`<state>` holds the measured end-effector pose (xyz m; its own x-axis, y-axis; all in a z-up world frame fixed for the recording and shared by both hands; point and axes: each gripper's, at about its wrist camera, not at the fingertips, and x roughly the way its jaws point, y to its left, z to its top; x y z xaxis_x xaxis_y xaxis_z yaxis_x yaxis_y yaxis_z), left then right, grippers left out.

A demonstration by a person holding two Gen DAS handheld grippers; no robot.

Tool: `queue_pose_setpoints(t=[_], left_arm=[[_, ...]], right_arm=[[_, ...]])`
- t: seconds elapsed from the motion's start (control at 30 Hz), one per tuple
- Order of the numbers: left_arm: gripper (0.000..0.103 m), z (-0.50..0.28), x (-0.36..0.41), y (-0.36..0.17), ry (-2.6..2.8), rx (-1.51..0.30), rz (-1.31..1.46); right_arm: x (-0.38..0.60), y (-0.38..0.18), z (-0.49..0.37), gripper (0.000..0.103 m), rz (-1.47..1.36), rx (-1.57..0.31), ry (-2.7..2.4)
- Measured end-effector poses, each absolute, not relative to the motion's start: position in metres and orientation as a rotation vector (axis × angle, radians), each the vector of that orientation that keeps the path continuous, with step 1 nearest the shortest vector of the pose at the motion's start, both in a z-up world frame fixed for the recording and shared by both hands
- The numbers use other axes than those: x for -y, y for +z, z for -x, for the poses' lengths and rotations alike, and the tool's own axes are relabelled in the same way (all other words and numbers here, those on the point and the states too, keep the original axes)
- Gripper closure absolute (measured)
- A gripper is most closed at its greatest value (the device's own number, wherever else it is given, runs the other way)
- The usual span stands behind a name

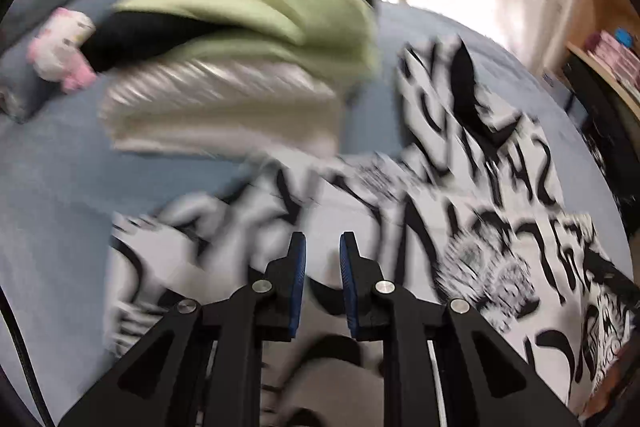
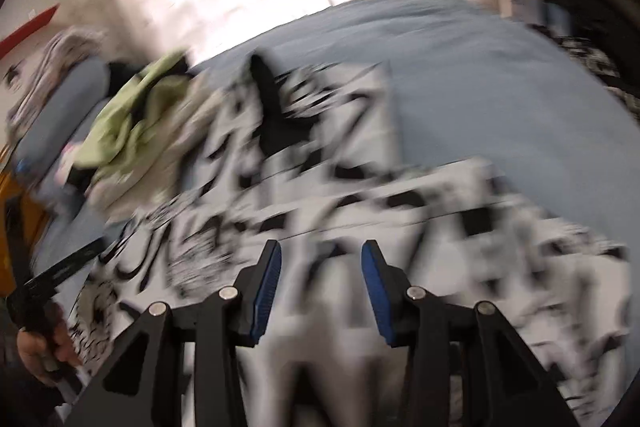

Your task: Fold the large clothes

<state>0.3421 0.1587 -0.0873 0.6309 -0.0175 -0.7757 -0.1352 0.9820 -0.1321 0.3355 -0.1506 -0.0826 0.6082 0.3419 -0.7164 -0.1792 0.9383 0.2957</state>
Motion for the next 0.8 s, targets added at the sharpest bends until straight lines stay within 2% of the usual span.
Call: queue_pose_setpoints(t=[0.2,0.3,0.37,0.43,0.5,0.57,0.6,0.67,0.8], left_arm=[[0.088,-0.347,-0.116,-0.126,0.075,-0.936,0.035],[0.088,-0.351,-0.124,-0.127,0.053,-0.942,0.052],[0.088,-0.353,-0.135,-0.124,0.037,-0.93,0.063],[0.094,-0.354,-0.15,-0.123,0.029,-0.916,0.073],[0.095,-0.356,-0.161,-0.123,0.04,-0.908,0.072],[0.095,-0.357,-0.174,-0.122,0.088,-0.888,0.065],[0.095,-0.36,-0.18,-0.122,0.098,-0.891,0.077],[0.095,-0.362,-0.195,-0.121,0.107,-0.911,0.129],[0.094,-0.349,-0.208,-0.107,0.144,-0.92,0.14]], right_arm=[[0.115,-0.122,-0.347,0.062,-0.092,-0.914,0.333],[0.141,-0.118,-0.354,0.071,-0.125,-0.889,0.344],[0.17,-0.113,-0.357,0.07,-0.105,-0.851,0.25],[0.21,-0.112,-0.36,0.068,-0.114,-0.837,0.138],[0.259,-0.118,-0.362,0.065,-0.134,-0.851,-0.008],[0.299,-0.124,-0.358,0.068,-0.25,-0.86,-0.019],[0.317,-0.125,-0.355,0.062,-0.291,-0.871,-0.083],[0.339,-0.121,-0.348,0.059,-0.414,-0.864,-0.068],[0.324,-0.097,-0.33,0.059,-0.369,-0.83,-0.041]])
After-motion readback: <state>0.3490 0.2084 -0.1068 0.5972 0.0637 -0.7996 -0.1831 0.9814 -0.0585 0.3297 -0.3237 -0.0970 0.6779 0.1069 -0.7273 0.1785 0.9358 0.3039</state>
